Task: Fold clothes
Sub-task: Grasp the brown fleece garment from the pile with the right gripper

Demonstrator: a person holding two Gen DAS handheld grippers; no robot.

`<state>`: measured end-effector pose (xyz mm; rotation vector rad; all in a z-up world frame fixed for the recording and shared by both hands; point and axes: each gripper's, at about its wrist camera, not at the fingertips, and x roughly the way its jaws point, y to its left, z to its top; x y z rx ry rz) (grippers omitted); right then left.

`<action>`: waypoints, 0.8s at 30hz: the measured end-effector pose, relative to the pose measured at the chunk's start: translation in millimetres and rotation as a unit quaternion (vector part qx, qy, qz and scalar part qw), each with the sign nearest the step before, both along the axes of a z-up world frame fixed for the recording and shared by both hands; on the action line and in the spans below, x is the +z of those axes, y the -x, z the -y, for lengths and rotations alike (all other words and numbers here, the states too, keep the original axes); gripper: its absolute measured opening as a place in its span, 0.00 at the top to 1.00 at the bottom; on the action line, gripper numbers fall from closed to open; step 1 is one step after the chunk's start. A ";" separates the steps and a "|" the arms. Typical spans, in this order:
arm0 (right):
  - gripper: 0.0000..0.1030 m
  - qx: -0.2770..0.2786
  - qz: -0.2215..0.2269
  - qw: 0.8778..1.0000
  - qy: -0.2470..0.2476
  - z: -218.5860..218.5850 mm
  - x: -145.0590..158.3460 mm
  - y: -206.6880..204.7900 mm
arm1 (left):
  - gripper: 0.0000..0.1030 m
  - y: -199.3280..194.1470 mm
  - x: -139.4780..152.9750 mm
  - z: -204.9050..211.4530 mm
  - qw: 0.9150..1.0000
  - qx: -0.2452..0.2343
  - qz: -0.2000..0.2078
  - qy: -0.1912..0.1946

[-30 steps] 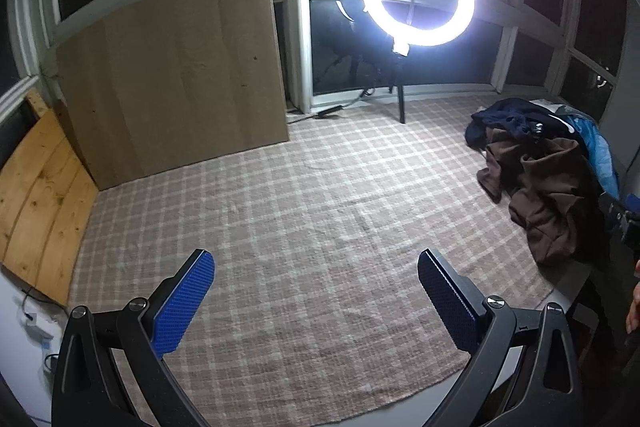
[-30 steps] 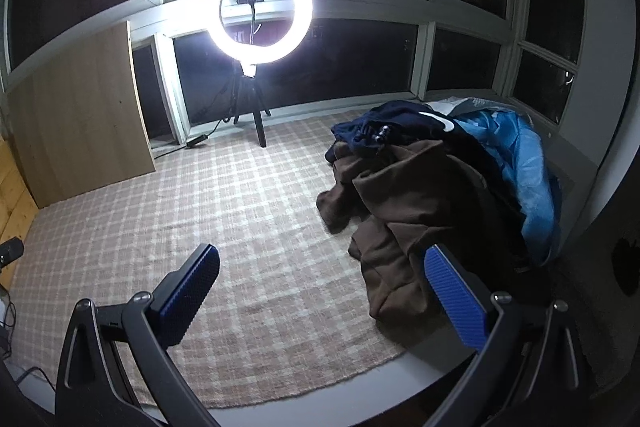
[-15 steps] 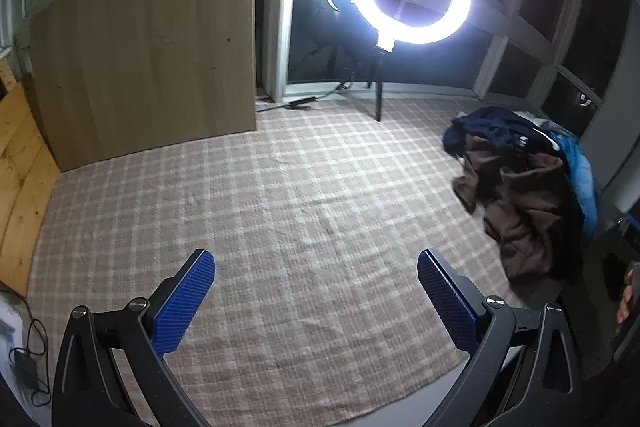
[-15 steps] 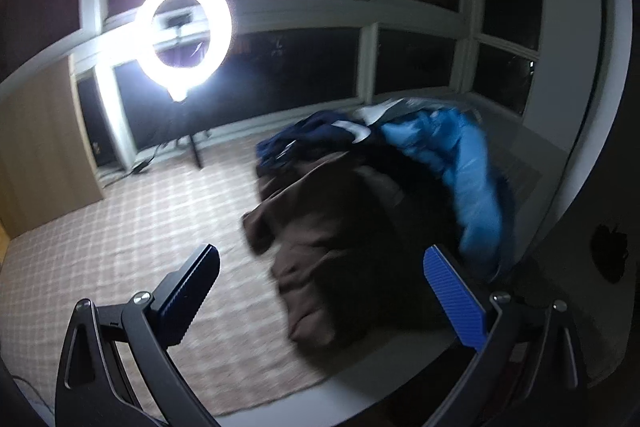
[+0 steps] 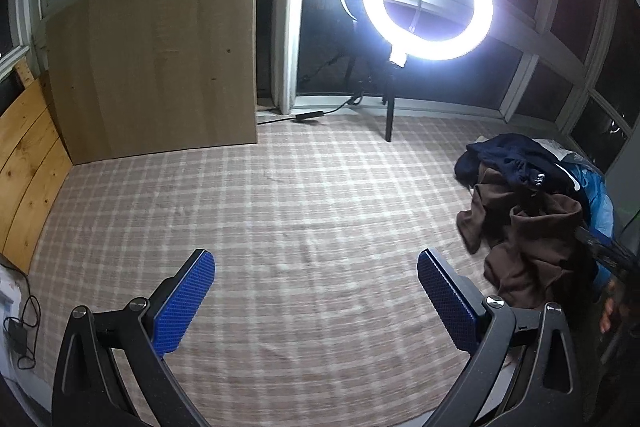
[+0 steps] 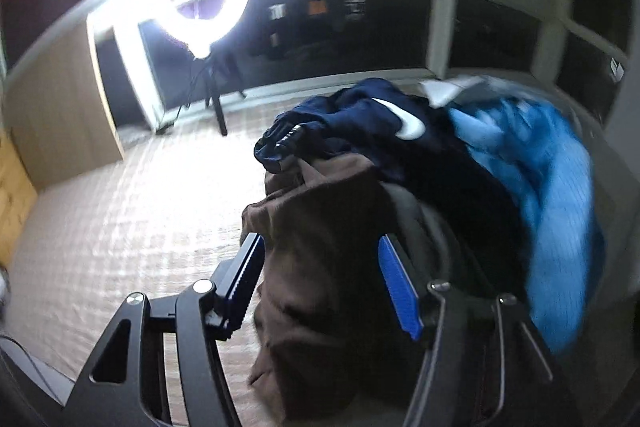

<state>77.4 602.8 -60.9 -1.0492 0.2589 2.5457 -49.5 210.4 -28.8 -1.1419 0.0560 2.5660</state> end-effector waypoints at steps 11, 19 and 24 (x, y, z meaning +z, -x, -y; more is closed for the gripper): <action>0.89 0.100 0.018 0.995 0.018 -30.4 -15.2 28.6 | 0.01 -7.6 -10.2 5.7 0.997 0.070 0.022 -0.003; 0.94 0.089 -0.056 0.992 0.075 -61.7 39.4 3.0 | 0.01 -12.2 -4.9 -3.7 0.997 0.071 0.015 0.005; 0.95 0.100 -0.109 0.986 0.075 -59.0 85.7 -4.2 | 0.01 -10.6 -7.5 -3.6 0.997 0.069 0.018 0.013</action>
